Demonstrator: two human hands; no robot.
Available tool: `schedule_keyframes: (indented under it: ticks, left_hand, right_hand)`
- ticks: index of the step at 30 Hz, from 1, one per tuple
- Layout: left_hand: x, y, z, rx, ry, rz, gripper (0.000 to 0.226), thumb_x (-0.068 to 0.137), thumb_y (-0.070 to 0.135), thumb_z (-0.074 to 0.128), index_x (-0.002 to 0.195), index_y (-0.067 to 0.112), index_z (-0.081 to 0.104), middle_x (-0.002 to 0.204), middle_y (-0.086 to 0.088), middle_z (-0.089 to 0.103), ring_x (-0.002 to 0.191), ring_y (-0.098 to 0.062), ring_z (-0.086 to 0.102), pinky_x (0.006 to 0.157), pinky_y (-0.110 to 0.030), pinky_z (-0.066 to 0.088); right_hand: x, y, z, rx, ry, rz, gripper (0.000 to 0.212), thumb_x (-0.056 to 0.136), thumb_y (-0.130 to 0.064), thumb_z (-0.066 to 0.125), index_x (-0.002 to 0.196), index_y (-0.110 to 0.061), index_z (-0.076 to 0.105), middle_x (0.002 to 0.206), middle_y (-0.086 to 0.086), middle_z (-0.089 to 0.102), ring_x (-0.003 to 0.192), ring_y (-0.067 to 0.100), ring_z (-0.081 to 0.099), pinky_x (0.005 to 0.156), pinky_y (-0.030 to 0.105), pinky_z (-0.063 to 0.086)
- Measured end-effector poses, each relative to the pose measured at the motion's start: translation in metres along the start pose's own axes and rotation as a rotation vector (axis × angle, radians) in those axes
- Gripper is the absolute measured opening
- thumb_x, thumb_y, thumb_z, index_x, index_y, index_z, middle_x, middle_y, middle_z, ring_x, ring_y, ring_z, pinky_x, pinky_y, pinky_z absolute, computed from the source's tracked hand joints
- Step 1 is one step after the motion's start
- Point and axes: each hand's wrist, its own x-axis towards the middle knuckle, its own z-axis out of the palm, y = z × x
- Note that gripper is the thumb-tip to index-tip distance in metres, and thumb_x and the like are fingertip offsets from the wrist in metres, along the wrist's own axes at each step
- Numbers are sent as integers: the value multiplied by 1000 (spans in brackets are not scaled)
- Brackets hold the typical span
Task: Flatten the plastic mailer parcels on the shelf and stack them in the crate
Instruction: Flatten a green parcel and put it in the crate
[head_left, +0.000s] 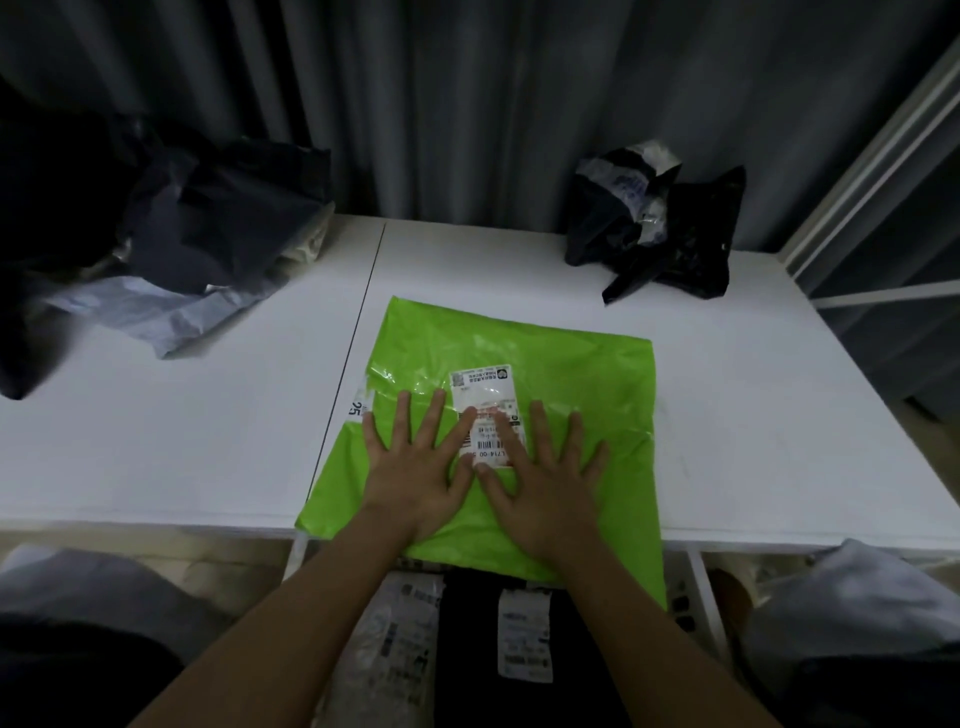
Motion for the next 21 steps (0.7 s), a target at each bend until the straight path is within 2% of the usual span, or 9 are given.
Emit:
schedule_keyframes:
  ticks: [5, 9, 11, 14, 18, 21]
  left_hand:
    - [1, 1, 0, -9, 11, -23, 75, 74, 66, -16, 147, 47, -12, 158, 4, -19, 143, -31, -24, 109, -64, -17]
    - [-9, 7, -11, 31, 22, -113, 84, 71, 64, -21, 150, 42, -1, 161, -1, -7, 145, -35, -14, 111, -62, -10]
    - [-15, 7, -15, -39, 45, -172, 85, 71, 66, -19, 150, 42, 2, 161, 1, -7, 145, -35, -14, 111, -61, -11]
    - [-30, -2, -13, -97, 47, -172, 84, 71, 72, -16, 149, 46, -1, 160, 4, -11, 145, -33, -18, 111, -58, -13]
    - [-40, -14, -2, -30, 3, -152, 81, 71, 74, -16, 147, 48, -9, 159, 5, -15, 145, -31, -20, 111, -60, -11]
    - [-43, -13, -1, -50, -11, -148, 81, 71, 73, -15, 148, 47, -8, 159, 3, -14, 145, -31, -18, 110, -61, -11]
  right_hand:
    - [3, 0, -1, 12, -32, -10, 68, 83, -77, 7, 142, -55, -18, 157, -4, -24, 140, 39, -27, 104, 63, -22]
    - [-2, 7, -12, 29, -46, -22, 71, 86, -78, 18, 145, -53, -11, 158, -2, -22, 140, 40, -26, 105, 63, -21]
    - [-13, 10, -12, 11, 5, 21, 76, 80, -82, 10, 146, -51, -10, 157, -1, -25, 139, 41, -28, 104, 62, -23]
    - [-36, 18, -7, -2, 60, 51, 84, 70, -86, -1, 146, -51, -10, 155, -2, -28, 139, 39, -28, 106, 63, -21]
    - [-48, 24, 3, 8, 97, 70, 88, 70, -84, -11, 149, -49, 4, 161, 1, -3, 144, 44, -11, 110, 62, -10]
    - [-49, 20, 7, 3, 102, 91, 81, 79, -81, 2, 148, -45, 23, 159, 4, 17, 143, 48, 6, 110, 66, 1]
